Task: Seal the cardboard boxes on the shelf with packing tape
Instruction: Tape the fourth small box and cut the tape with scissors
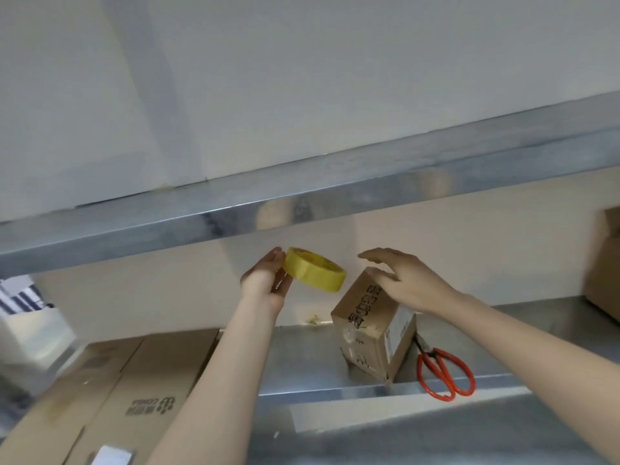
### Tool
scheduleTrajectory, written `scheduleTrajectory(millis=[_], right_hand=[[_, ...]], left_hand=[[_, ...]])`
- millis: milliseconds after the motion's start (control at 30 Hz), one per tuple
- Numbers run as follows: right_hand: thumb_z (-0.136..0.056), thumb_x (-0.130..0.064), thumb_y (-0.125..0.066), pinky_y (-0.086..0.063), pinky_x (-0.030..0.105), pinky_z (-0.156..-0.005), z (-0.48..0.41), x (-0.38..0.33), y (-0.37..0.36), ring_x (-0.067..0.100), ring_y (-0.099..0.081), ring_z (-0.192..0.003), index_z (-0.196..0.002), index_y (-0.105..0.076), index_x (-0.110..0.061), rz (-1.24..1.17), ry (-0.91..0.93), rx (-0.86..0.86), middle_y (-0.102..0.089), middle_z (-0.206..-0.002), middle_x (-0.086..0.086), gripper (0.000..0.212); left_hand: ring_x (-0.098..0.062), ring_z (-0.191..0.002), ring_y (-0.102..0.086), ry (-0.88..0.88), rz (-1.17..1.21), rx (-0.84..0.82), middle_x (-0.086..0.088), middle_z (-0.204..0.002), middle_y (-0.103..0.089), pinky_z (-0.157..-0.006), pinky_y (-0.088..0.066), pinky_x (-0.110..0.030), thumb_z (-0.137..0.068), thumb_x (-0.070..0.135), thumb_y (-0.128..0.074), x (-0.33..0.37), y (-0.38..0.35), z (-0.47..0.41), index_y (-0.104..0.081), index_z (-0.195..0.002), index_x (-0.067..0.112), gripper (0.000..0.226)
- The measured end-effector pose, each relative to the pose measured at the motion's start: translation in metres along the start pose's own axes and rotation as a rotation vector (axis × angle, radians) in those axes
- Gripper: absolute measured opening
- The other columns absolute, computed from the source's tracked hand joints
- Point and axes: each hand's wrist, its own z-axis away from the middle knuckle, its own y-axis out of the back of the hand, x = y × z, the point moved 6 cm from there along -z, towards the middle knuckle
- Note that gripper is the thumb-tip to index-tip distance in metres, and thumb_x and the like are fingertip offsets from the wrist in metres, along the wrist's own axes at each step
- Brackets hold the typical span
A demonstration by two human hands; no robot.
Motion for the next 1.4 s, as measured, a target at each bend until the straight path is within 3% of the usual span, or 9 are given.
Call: scheduleTrajectory(millis=[133, 233, 333, 600, 800, 1000, 1100, 1200, 1400], right_hand=[[-0.093, -0.045, -0.056, -0.044, 0.020, -0.094, 0.002, -0.038, -0.003, 0.010, -0.053, -0.113, -0.125, -0.061, -0.023, -0.052, 0.167, -0.036, -0.057, -0.123, -0.007, 0.039], [-0.089, -0.055, -0.056, -0.042, 0.033, -0.098, 0.004, -0.040, -0.004, 0.014, -0.052, -0.112, -0.109, -0.067, -0.024, 0.014, 0.229, -0.063, -0.060, -0.117, -0.005, 0.039], [-0.084, -0.064, -0.045, -0.043, 0.034, -0.083, 0.011, -0.041, -0.001, 0.013, -0.051, -0.096, -0.091, -0.061, -0.026, 0.065, 0.278, -0.087, -0.058, -0.094, -0.008, 0.041], [-0.094, -0.044, -0.055, -0.035, 0.024, -0.067, 0.020, -0.049, 0.017, 0.006, -0.048, -0.080, -0.094, -0.058, -0.025, 0.057, 0.303, -0.166, -0.056, -0.085, -0.009, 0.019], [-0.084, -0.067, -0.038, -0.035, 0.031, -0.076, 0.025, -0.055, 0.026, 0.009, -0.045, -0.087, -0.093, -0.058, -0.028, 0.227, 0.286, -0.067, -0.053, -0.083, -0.014, 0.044], [-0.090, -0.066, -0.041, -0.029, 0.032, -0.083, 0.023, -0.068, 0.037, 0.016, -0.047, -0.083, -0.078, -0.056, -0.026, 0.347, 0.116, -0.036, -0.053, -0.073, -0.004, 0.043], [-0.084, -0.071, -0.047, -0.033, 0.032, -0.062, 0.030, -0.068, 0.048, 0.019, -0.047, -0.062, -0.059, -0.046, -0.020, 0.364, -0.050, -0.020, -0.045, -0.056, -0.003, 0.057], [-0.085, -0.065, -0.054, -0.025, 0.030, -0.049, 0.047, -0.071, 0.042, 0.018, -0.037, -0.049, -0.052, -0.036, -0.016, 0.407, -0.215, -0.163, -0.034, -0.050, -0.001, 0.062], [-0.094, -0.055, -0.049, -0.026, 0.015, -0.045, 0.098, -0.070, 0.045, 0.000, -0.031, -0.052, -0.059, -0.029, -0.028, 0.489, -0.362, -0.448, -0.034, -0.059, -0.011, 0.048]], left_hand=[[-0.017, -0.070, -0.063, 0.026, 0.071, -0.028, -0.009, -0.078, -0.069, -0.072, -0.055, -0.030, -0.091, -0.011, -0.050, -0.007, -0.012, 0.018, -0.063, -0.098, 0.000, 0.018], [-0.017, -0.078, -0.063, 0.045, 0.042, -0.042, -0.009, -0.086, -0.066, -0.050, -0.056, -0.024, -0.090, -0.009, -0.053, -0.015, -0.012, 0.024, -0.064, -0.096, 0.001, 0.016], [-0.013, -0.072, -0.065, 0.024, -0.025, -0.066, -0.006, -0.082, -0.068, -0.054, -0.058, -0.023, -0.090, -0.004, -0.058, -0.019, -0.010, 0.031, -0.065, -0.088, 0.004, 0.011], [-0.012, -0.060, -0.070, -0.079, -0.161, -0.120, -0.003, -0.068, -0.073, -0.053, -0.056, -0.021, -0.092, -0.001, -0.057, -0.025, -0.009, 0.038, -0.065, -0.102, 0.001, 0.012], [-0.016, -0.083, -0.060, -0.177, -0.304, -0.128, -0.002, -0.081, -0.069, -0.082, -0.049, -0.024, -0.087, -0.001, -0.063, -0.019, -0.016, 0.026, -0.068, -0.097, 0.014, 0.019], [-0.011, -0.073, -0.061, -0.265, -0.352, -0.066, 0.003, -0.072, -0.071, -0.078, -0.045, -0.021, -0.082, -0.004, -0.066, -0.009, -0.016, 0.003, -0.069, -0.108, 0.012, 0.031], [-0.012, -0.073, -0.063, -0.281, -0.325, -0.088, 0.001, -0.074, -0.071, -0.076, -0.045, -0.019, -0.080, 0.000, -0.071, -0.005, -0.013, -0.002, -0.069, -0.103, 0.015, 0.027], [-0.015, -0.072, -0.062, -0.245, -0.309, -0.101, 0.000, -0.072, -0.071, -0.070, -0.047, -0.018, -0.080, 0.000, -0.072, -0.028, -0.006, 0.002, -0.069, -0.095, 0.015, 0.022], [-0.014, -0.072, -0.061, -0.161, -0.154, 0.056, 0.005, -0.066, -0.069, -0.066, -0.045, -0.016, -0.083, -0.003, -0.069, -0.047, 0.054, -0.014, -0.068, -0.102, 0.010, 0.023]])
